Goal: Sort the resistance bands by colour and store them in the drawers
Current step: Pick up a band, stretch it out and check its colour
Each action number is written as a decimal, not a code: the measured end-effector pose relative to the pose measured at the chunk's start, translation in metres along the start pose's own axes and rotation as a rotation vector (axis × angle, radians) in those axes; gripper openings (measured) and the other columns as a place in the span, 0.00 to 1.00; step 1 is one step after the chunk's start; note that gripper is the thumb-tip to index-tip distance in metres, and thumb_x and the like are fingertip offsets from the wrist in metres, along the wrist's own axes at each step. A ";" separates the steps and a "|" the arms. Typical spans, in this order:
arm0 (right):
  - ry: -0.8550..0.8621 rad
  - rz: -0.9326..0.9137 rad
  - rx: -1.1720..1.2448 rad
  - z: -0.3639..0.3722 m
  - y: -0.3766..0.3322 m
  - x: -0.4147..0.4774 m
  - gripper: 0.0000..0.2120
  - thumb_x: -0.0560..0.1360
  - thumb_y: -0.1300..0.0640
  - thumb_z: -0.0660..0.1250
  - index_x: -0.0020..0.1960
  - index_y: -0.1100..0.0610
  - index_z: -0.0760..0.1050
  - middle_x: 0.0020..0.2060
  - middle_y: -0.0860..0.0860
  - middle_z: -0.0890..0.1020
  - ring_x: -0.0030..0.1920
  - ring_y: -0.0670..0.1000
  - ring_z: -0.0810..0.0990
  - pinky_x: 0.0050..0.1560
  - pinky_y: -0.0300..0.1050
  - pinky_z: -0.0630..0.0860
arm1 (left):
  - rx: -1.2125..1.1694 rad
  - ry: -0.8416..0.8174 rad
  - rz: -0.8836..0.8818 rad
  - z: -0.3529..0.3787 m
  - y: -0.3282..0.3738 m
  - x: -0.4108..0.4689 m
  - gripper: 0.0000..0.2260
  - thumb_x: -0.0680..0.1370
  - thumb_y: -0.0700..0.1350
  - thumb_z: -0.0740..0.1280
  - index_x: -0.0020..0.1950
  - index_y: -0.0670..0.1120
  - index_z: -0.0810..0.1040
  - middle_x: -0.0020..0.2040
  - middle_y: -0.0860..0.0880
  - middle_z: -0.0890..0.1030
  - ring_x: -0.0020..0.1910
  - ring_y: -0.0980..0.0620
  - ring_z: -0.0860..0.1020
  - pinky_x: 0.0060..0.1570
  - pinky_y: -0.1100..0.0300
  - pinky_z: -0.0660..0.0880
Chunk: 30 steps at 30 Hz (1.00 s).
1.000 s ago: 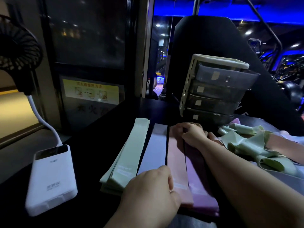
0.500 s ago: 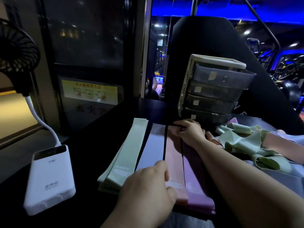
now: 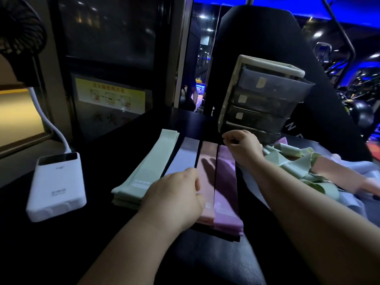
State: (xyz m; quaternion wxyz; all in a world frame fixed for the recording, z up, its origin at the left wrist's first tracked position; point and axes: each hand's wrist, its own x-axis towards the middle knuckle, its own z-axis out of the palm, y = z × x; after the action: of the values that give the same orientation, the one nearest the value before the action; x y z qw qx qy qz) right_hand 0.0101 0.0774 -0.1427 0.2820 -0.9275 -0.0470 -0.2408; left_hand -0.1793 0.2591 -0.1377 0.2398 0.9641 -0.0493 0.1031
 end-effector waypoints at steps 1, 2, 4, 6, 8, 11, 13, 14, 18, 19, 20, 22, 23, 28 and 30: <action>0.003 -0.015 0.003 -0.005 0.003 -0.003 0.08 0.74 0.50 0.67 0.51 0.42 0.82 0.54 0.45 0.81 0.60 0.51 0.76 0.61 0.54 0.72 | 0.003 -0.006 -0.008 0.001 0.001 0.001 0.04 0.77 0.49 0.61 0.51 0.54 0.69 0.48 0.52 0.79 0.51 0.50 0.76 0.47 0.57 0.72; 0.007 -0.030 0.008 -0.010 0.005 -0.006 0.08 0.73 0.50 0.67 0.50 0.43 0.83 0.53 0.45 0.81 0.59 0.51 0.77 0.60 0.54 0.73 | 0.008 -0.008 -0.016 0.001 0.003 0.001 0.04 0.77 0.49 0.62 0.51 0.54 0.70 0.48 0.52 0.79 0.51 0.49 0.76 0.46 0.57 0.72; 0.024 -0.054 0.005 -0.022 0.011 -0.013 0.07 0.73 0.50 0.68 0.48 0.44 0.83 0.51 0.46 0.82 0.58 0.52 0.77 0.58 0.55 0.74 | 0.008 0.004 -0.029 0.001 0.009 0.003 0.04 0.77 0.50 0.62 0.51 0.53 0.70 0.47 0.52 0.79 0.51 0.49 0.76 0.45 0.57 0.71; 0.034 -0.074 -0.009 -0.035 0.017 -0.020 0.06 0.72 0.49 0.69 0.47 0.44 0.83 0.50 0.46 0.82 0.56 0.53 0.79 0.56 0.55 0.75 | -0.002 0.038 -0.025 0.001 0.018 0.004 0.04 0.77 0.51 0.62 0.51 0.53 0.71 0.46 0.52 0.79 0.50 0.49 0.75 0.44 0.57 0.69; 0.025 -0.072 -0.033 -0.050 0.026 -0.026 0.03 0.72 0.49 0.69 0.41 0.41 0.81 0.48 0.45 0.82 0.54 0.52 0.79 0.55 0.54 0.75 | -0.022 0.071 0.001 0.003 0.031 0.003 0.05 0.78 0.53 0.63 0.50 0.54 0.71 0.45 0.53 0.78 0.50 0.49 0.75 0.43 0.57 0.68; -0.030 -0.061 -0.129 -0.075 0.041 -0.034 0.10 0.70 0.51 0.70 0.33 0.39 0.74 0.46 0.44 0.81 0.52 0.50 0.78 0.56 0.53 0.74 | -0.059 0.071 0.060 0.015 0.055 0.006 0.07 0.77 0.55 0.64 0.49 0.54 0.71 0.44 0.53 0.77 0.49 0.50 0.75 0.43 0.57 0.68; -0.045 -0.054 -0.200 -0.091 0.054 -0.038 0.09 0.70 0.49 0.71 0.33 0.38 0.75 0.47 0.44 0.81 0.52 0.50 0.78 0.57 0.53 0.74 | -0.081 0.046 0.091 0.024 0.074 0.011 0.07 0.77 0.56 0.65 0.49 0.54 0.71 0.45 0.53 0.78 0.50 0.49 0.75 0.45 0.57 0.69; -0.039 -0.047 -0.237 -0.100 0.063 -0.040 0.06 0.70 0.49 0.71 0.37 0.39 0.78 0.47 0.44 0.81 0.54 0.51 0.78 0.57 0.54 0.73 | -0.092 0.034 0.108 0.029 0.083 0.015 0.07 0.77 0.55 0.65 0.49 0.54 0.72 0.46 0.53 0.78 0.51 0.49 0.75 0.46 0.56 0.71; 0.032 0.018 -0.436 -0.139 0.099 -0.045 0.08 0.74 0.49 0.69 0.51 0.42 0.82 0.55 0.48 0.79 0.62 0.56 0.72 0.60 0.52 0.65 | -0.076 -0.055 0.132 0.053 0.127 0.037 0.15 0.77 0.54 0.66 0.60 0.50 0.74 0.59 0.49 0.78 0.58 0.45 0.75 0.51 0.55 0.73; 0.054 0.048 -0.466 -0.148 0.107 -0.046 0.09 0.74 0.49 0.68 0.53 0.43 0.82 0.57 0.49 0.78 0.63 0.57 0.70 0.60 0.52 0.64 | -0.069 -0.069 0.138 0.059 0.138 0.044 0.13 0.77 0.54 0.66 0.58 0.49 0.74 0.65 0.46 0.76 0.61 0.44 0.75 0.52 0.55 0.72; 0.074 0.088 -0.467 -0.156 0.115 -0.046 0.10 0.75 0.49 0.67 0.55 0.43 0.81 0.59 0.50 0.77 0.64 0.57 0.69 0.62 0.52 0.63 | -0.064 -0.081 0.147 0.066 0.150 0.049 0.11 0.77 0.53 0.65 0.56 0.49 0.74 0.69 0.43 0.72 0.64 0.42 0.73 0.54 0.54 0.71; 0.128 0.187 -0.445 -0.167 0.133 -0.049 0.12 0.75 0.49 0.65 0.57 0.44 0.80 0.60 0.51 0.76 0.63 0.58 0.68 0.62 0.53 0.62 | -0.049 -0.139 0.146 0.076 0.171 0.057 0.12 0.79 0.51 0.64 0.59 0.48 0.74 0.72 0.39 0.67 0.70 0.39 0.67 0.62 0.51 0.69; 0.145 0.240 -0.441 -0.170 0.140 -0.051 0.13 0.75 0.49 0.65 0.58 0.44 0.79 0.60 0.52 0.76 0.64 0.58 0.68 0.62 0.53 0.62 | -0.041 -0.162 0.137 0.081 0.180 0.062 0.12 0.79 0.50 0.64 0.61 0.47 0.74 0.70 0.39 0.68 0.71 0.38 0.65 0.68 0.48 0.65; -0.049 0.410 -0.450 -0.181 0.158 -0.058 0.22 0.72 0.42 0.67 0.64 0.45 0.74 0.61 0.53 0.75 0.66 0.59 0.68 0.64 0.58 0.64 | -0.018 -0.089 0.132 0.105 0.210 0.095 0.09 0.75 0.51 0.64 0.54 0.53 0.77 0.56 0.48 0.79 0.64 0.44 0.71 0.70 0.38 0.52; -0.084 0.427 -0.448 -0.181 0.162 -0.056 0.18 0.71 0.43 0.66 0.59 0.47 0.75 0.51 0.52 0.75 0.62 0.59 0.71 0.62 0.57 0.66 | -0.094 -0.036 0.135 0.116 0.212 0.101 0.07 0.76 0.52 0.62 0.51 0.54 0.76 0.55 0.52 0.79 0.61 0.46 0.72 0.68 0.38 0.54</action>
State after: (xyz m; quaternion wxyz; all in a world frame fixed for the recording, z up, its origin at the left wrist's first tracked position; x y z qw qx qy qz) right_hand -0.0792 -0.1541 -0.1198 0.1126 -0.9646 0.1915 -0.1418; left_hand -0.0916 0.0126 -0.1199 0.2763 0.9479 -0.1231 0.0995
